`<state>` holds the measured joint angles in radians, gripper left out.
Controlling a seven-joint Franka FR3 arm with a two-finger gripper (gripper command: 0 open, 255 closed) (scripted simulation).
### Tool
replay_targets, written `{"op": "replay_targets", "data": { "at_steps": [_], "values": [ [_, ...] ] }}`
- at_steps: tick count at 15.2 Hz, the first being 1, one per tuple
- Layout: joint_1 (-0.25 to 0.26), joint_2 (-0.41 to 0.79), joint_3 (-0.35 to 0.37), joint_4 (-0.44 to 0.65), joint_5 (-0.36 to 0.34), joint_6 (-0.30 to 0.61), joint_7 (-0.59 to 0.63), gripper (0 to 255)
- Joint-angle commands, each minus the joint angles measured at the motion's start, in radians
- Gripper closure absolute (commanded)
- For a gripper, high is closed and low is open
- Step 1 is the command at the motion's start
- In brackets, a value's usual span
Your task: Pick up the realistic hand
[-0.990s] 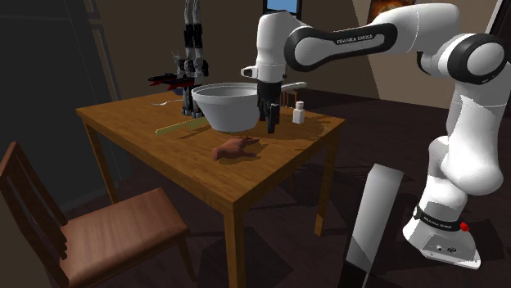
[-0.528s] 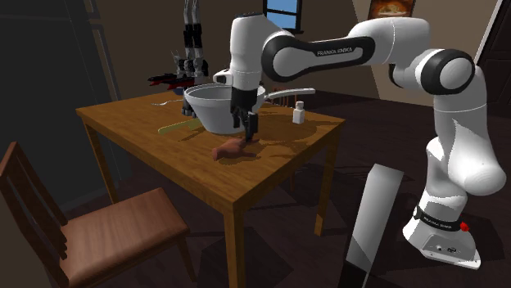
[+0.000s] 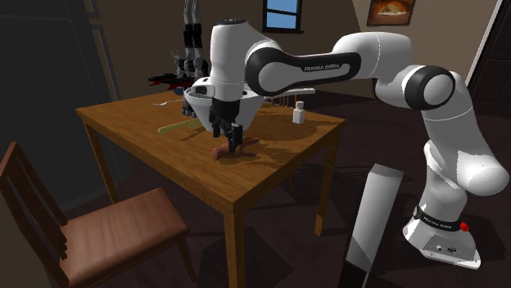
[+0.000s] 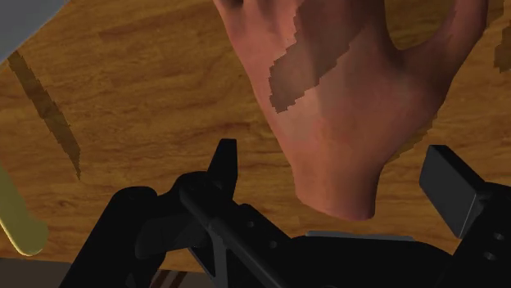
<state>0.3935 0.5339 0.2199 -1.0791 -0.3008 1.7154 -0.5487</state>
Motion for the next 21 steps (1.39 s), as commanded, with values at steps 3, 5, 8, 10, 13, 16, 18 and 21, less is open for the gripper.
{"op": "replay_targets", "data": {
  "at_steps": [3,5,8,10,13,16,18,21],
  "values": [
    [-0.006,-0.007,0.0,-0.066,-0.002,0.059,0.009,0],
    [-0.009,-0.012,0.0,-0.094,-0.002,0.082,0.014,0],
    [-0.008,-0.011,0.0,-0.092,-0.003,0.081,0.014,255],
    [-0.008,-0.011,0.0,-0.092,-0.003,0.081,0.014,255],
    [-0.009,-0.01,0.0,-0.09,-0.002,0.08,0.014,255],
    [-0.009,-0.011,0.0,-0.094,-0.002,0.082,0.014,255],
    [-0.005,-0.006,0.0,-0.059,-0.002,0.053,0.008,255],
    [0.001,0.005,0.0,0.0,-0.002,0.006,-0.001,255]
  ]
}}
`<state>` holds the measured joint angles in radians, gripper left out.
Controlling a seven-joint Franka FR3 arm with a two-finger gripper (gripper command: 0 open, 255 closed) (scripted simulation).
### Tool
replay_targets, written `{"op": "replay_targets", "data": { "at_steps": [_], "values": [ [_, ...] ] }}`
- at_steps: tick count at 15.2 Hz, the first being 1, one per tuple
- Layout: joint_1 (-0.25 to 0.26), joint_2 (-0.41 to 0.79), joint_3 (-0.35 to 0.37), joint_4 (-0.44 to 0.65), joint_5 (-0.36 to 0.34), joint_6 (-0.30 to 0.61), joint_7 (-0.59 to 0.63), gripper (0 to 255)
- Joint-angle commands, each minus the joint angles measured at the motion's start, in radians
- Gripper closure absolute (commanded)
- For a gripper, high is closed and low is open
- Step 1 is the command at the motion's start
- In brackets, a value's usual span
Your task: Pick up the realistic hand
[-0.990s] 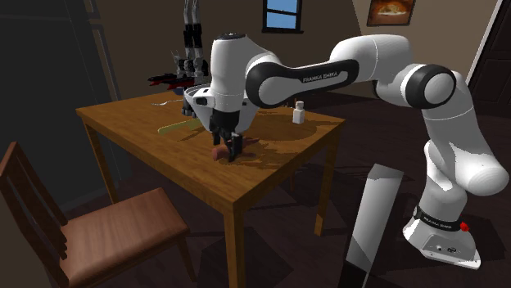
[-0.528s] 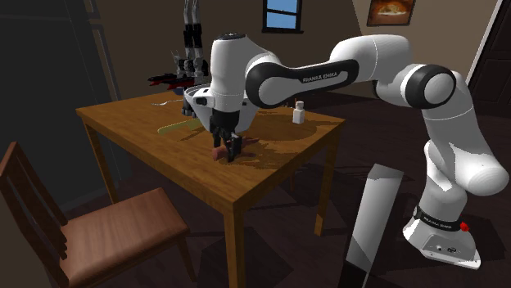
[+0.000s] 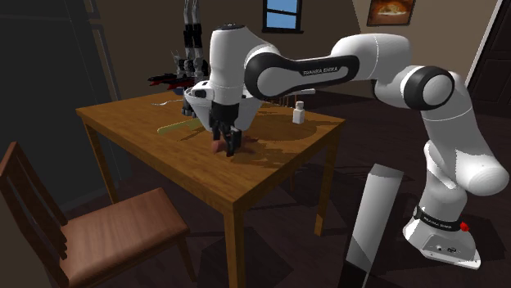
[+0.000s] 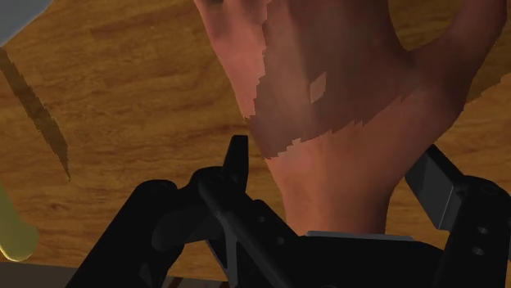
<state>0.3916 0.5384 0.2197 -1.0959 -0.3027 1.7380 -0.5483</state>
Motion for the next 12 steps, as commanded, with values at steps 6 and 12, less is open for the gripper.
{"op": "replay_targets", "data": {
  "at_steps": [6,12],
  "values": [
    [0.022,0.042,-0.003,0.166,-0.004,-0.121,-0.022,255],
    [0.044,0.096,-0.008,0.316,-0.012,-0.214,-0.042,255]
  ]
}}
